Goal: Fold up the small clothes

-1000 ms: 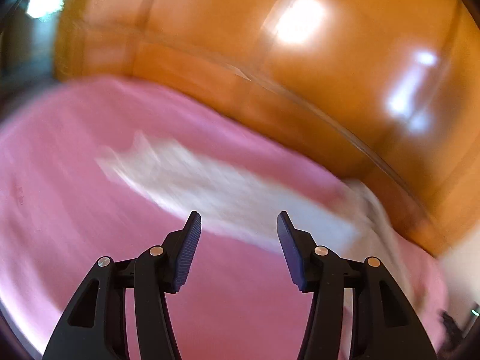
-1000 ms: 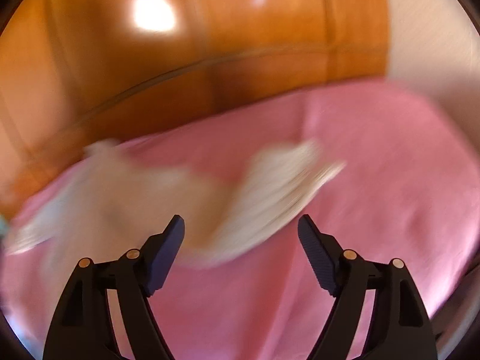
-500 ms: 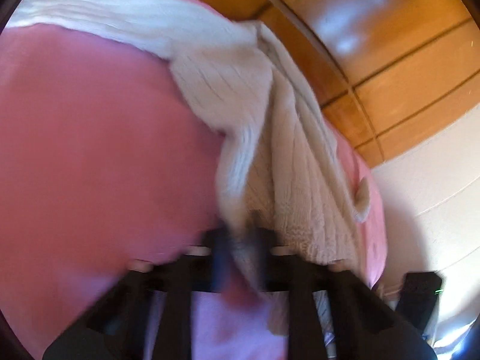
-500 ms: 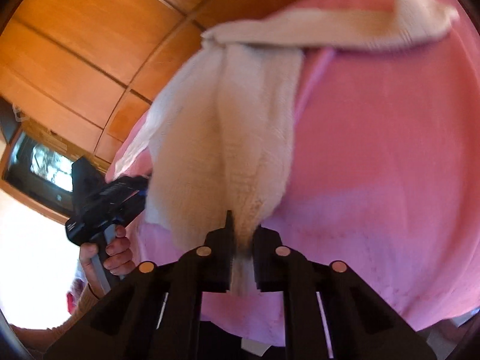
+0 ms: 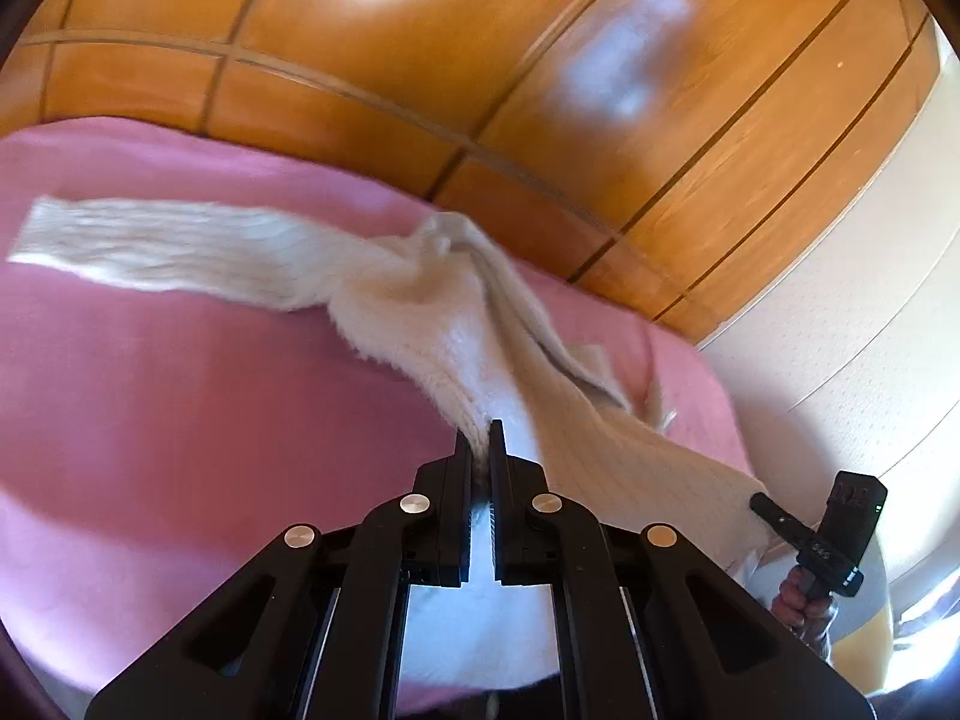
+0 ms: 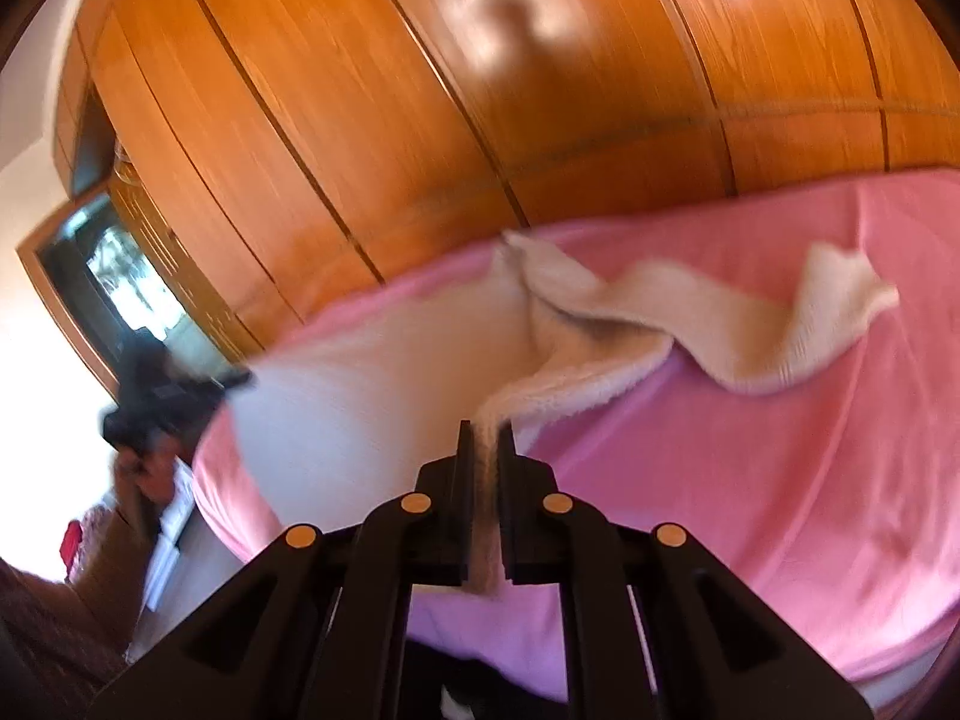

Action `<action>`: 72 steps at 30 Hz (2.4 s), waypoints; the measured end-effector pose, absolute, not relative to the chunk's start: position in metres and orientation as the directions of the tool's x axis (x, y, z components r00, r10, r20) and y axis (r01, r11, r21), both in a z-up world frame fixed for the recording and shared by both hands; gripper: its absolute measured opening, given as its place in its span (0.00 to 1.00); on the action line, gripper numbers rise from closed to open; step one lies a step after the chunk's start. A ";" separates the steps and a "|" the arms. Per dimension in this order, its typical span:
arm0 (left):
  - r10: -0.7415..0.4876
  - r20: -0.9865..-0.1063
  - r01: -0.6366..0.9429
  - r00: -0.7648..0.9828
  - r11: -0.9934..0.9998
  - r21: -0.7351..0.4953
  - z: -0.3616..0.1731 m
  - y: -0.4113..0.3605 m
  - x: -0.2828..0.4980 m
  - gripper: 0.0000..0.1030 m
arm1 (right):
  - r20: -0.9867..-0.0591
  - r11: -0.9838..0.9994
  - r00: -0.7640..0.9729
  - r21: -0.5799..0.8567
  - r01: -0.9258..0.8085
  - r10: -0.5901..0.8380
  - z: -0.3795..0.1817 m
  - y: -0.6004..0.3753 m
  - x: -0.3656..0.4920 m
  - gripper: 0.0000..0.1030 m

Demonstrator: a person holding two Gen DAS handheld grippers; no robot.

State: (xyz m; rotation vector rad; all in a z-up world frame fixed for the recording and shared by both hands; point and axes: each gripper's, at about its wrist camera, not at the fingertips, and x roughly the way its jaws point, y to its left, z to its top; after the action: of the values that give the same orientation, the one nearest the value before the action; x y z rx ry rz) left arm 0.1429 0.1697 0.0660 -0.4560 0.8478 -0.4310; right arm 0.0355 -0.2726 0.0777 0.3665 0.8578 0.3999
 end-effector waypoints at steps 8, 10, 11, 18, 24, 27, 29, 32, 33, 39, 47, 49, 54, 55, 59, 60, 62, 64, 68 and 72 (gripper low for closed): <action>-0.281 -0.872 -0.101 0.401 0.933 -0.347 -0.066 0.198 0.123 0.04 | -0.889 0.932 0.291 0.362 -0.028 0.354 -0.049 -0.269 0.011 0.06; -0.292 -0.859 -0.150 0.420 0.912 -0.383 -0.077 0.208 0.119 0.06 | -0.892 0.929 0.283 0.371 0.008 0.354 -0.053 -0.279 0.018 0.10; -0.300 -0.842 -0.172 0.448 0.896 -0.410 -0.075 0.214 0.118 0.12 | -0.888 0.929 0.304 0.369 0.025 0.344 -0.048 -0.286 0.023 0.13; -0.188 -0.761 -0.175 0.621 0.913 -0.368 -0.036 0.203 0.116 0.28 | -0.857 0.989 0.515 0.093 0.112 0.022 -0.014 -0.317 0.087 0.46; -0.244 -0.721 -0.007 0.648 0.945 -0.326 -0.030 0.133 0.137 0.28 | -0.816 0.926 0.577 0.197 0.322 -0.027 -0.032 -0.381 0.128 0.44; -0.305 -0.743 0.078 0.595 0.943 -0.325 -0.045 0.094 0.145 0.28 | -0.789 0.823 0.609 0.398 0.406 0.082 -0.039 -0.419 0.133 0.44; -0.340 -0.756 0.128 0.559 0.936 -0.327 -0.052 0.070 0.153 0.28 | -0.768 0.780 0.639 0.429 0.457 0.048 -0.037 -0.438 0.135 0.43; -0.338 -0.763 0.194 0.551 0.941 -0.277 -0.055 0.041 0.156 0.28 | -0.769 0.725 0.639 0.437 0.533 -0.006 -0.044 -0.467 0.152 0.42; -0.338 -0.764 0.209 0.549 0.941 -0.266 -0.056 0.034 0.156 0.28 | -0.773 0.716 0.633 0.424 0.554 -0.033 -0.047 -0.476 0.161 0.42; -0.325 -0.794 0.232 0.514 0.944 -0.236 -0.068 0.007 0.167 0.28 | -0.814 0.704 0.573 0.352 0.616 -0.094 -0.070 -0.510 0.211 0.25; -0.337 -0.791 0.241 0.511 0.939 -0.245 -0.071 0.009 0.168 0.36 | -0.765 0.765 0.642 0.444 0.466 0.052 0.003 -0.497 0.159 0.05; -0.350 -0.788 0.254 0.507 0.934 -0.252 -0.069 0.009 0.169 0.36 | -0.718 0.756 0.693 0.489 0.434 0.066 0.033 -0.494 0.129 0.05; -0.446 -0.765 0.308 0.466 0.891 -0.332 -0.064 0.003 0.187 0.37 | -0.646 0.747 0.763 0.491 0.449 -0.034 0.099 -0.498 0.055 0.04; -0.481 -0.753 0.312 0.448 0.874 -0.372 -0.062 0.001 0.196 0.37 | -0.643 0.746 0.764 0.481 0.460 -0.057 0.104 -0.501 0.049 0.02; -0.558 -0.705 0.352 0.438 0.828 -0.436 -0.050 -0.021 0.228 0.41 | -0.647 0.725 0.750 0.451 0.520 -0.135 0.110 -0.512 0.025 0.00; -0.575 -0.695 0.360 0.431 0.817 -0.451 -0.048 -0.029 0.239 0.54 | -0.653 0.720 0.743 0.444 0.533 -0.147 0.108 -0.515 0.023 0.00; -0.587 -0.682 0.348 0.436 0.809 -0.474 -0.047 -0.042 0.258 0.60 | -0.668 0.716 0.729 0.438 0.544 -0.146 0.100 -0.521 0.024 0.00; -0.595 -0.686 0.338 0.420 0.804 -0.490 -0.050 -0.056 0.280 0.60 | -0.686 0.753 0.718 0.407 0.517 -0.123 0.093 -0.516 0.030 0.04; -0.611 -0.688 0.292 0.392 0.792 -0.536 -0.060 -0.072 0.313 0.60 | -0.725 0.864 0.685 0.298 0.406 -0.072 0.072 -0.484 0.040 0.38; -0.609 -0.694 0.249 0.383 0.792 -0.558 -0.069 -0.072 0.327 0.60 | -0.787 0.958 0.617 0.168 0.231 -0.011 0.041 -0.435 0.047 0.56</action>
State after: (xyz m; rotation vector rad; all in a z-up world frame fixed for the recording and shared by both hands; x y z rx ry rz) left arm 0.3274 -0.0724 -0.0694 -0.3943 1.0431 -0.5651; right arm 0.0468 -0.4350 0.0414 0.2641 0.8976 -0.1412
